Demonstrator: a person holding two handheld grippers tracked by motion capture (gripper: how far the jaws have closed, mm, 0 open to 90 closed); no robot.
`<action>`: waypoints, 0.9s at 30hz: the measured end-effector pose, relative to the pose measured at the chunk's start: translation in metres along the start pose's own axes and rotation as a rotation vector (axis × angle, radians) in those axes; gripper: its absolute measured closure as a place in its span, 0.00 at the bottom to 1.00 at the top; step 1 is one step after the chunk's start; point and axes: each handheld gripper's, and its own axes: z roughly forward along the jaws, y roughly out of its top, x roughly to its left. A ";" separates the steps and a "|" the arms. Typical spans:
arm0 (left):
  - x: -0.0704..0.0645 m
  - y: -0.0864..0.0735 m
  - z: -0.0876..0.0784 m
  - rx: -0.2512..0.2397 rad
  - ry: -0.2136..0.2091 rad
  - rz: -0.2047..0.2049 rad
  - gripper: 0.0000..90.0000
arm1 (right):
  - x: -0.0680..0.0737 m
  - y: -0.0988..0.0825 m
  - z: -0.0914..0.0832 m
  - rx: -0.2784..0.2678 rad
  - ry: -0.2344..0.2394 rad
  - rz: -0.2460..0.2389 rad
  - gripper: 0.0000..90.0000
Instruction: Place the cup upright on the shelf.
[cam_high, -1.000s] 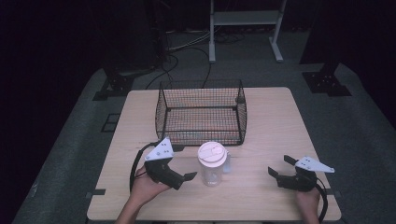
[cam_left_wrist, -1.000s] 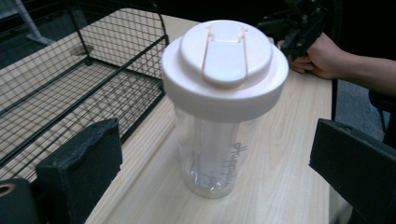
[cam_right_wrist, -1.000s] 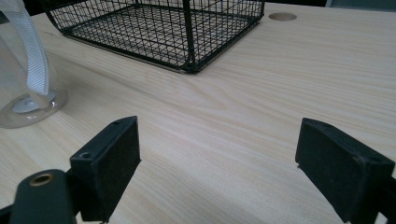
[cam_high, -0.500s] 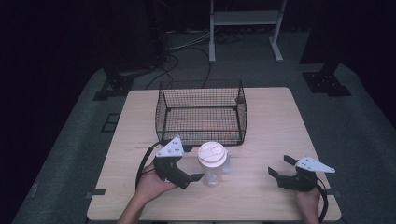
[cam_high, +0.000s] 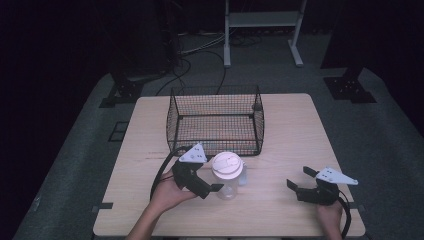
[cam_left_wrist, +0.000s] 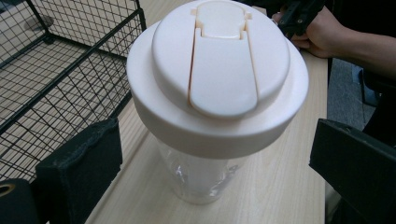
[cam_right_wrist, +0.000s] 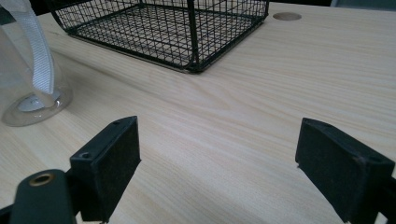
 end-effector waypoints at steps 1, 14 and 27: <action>0.000 0.001 0.001 0.007 -0.003 -0.003 0.02 | 0.000 0.000 0.000 0.000 -0.001 0.001 0.14; -0.001 0.016 0.021 0.073 -0.014 0.003 0.02 | 0.000 0.000 0.001 0.010 0.004 -0.005 0.14; 0.001 0.026 0.034 0.127 -0.009 -0.007 0.02 | 0.001 0.000 0.002 0.016 0.003 -0.012 0.14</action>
